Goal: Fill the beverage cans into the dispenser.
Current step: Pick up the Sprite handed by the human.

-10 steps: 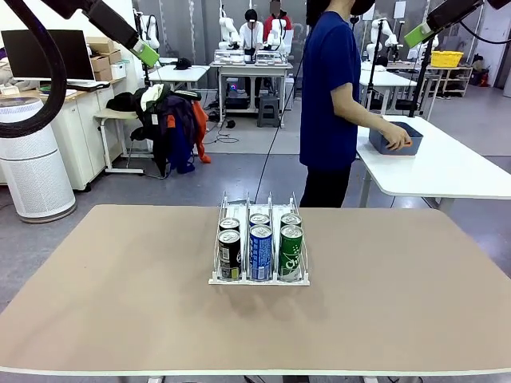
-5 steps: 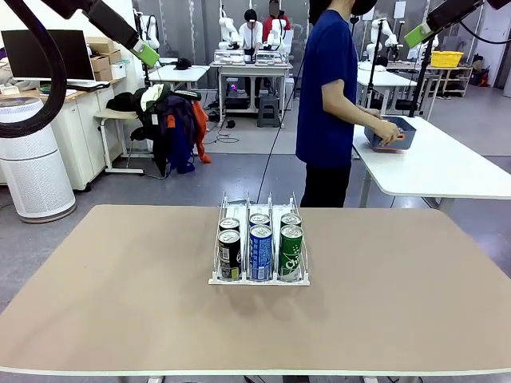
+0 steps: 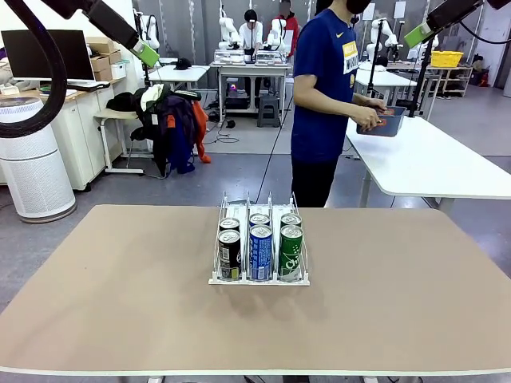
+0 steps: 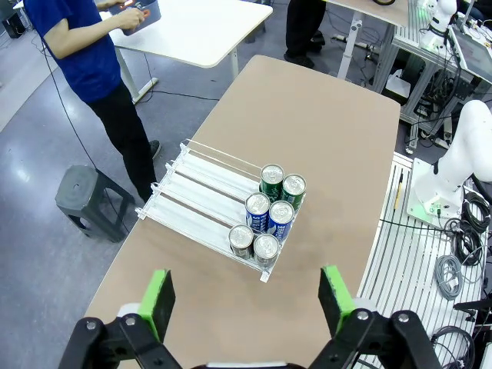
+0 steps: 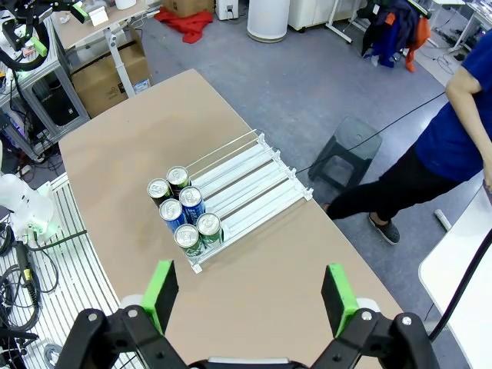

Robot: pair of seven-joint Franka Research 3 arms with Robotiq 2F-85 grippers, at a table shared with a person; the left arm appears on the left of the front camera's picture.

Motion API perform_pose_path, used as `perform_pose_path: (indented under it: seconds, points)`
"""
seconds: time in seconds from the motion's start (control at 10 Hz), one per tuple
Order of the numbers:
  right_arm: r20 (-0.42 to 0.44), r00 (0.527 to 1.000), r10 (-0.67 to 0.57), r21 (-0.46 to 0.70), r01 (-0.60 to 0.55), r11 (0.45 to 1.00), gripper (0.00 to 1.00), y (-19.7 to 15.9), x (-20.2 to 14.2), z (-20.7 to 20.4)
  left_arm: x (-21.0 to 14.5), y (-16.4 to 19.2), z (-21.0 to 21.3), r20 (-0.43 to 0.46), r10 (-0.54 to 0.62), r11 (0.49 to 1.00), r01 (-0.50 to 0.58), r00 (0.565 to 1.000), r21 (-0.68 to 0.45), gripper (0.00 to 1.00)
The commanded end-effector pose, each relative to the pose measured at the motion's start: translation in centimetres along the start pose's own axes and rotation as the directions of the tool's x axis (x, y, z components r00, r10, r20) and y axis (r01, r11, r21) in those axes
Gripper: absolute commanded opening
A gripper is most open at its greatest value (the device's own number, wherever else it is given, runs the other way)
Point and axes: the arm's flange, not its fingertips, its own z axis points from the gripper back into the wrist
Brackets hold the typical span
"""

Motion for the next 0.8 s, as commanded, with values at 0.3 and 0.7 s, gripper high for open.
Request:
perform_pose_path:
  seconds: [0.3, 0.7]
  points:
    - [0.010, 1.000, -0.003, 0.010, 0.003, 1.000, 1.00, 0.00, -0.05, -0.10, -0.14, -0.09, 0.09, -0.007, 0.005, 1.000, -0.005, 1.000, -0.004, 1.00]
    - [0.010, 1.000, -0.003, 0.010, 0.003, 1.000, 1.00, 0.00, -0.05, -0.10, -0.14, -0.09, 0.09, -0.007, 0.005, 1.000, -0.005, 1.000, -0.004, 1.00]
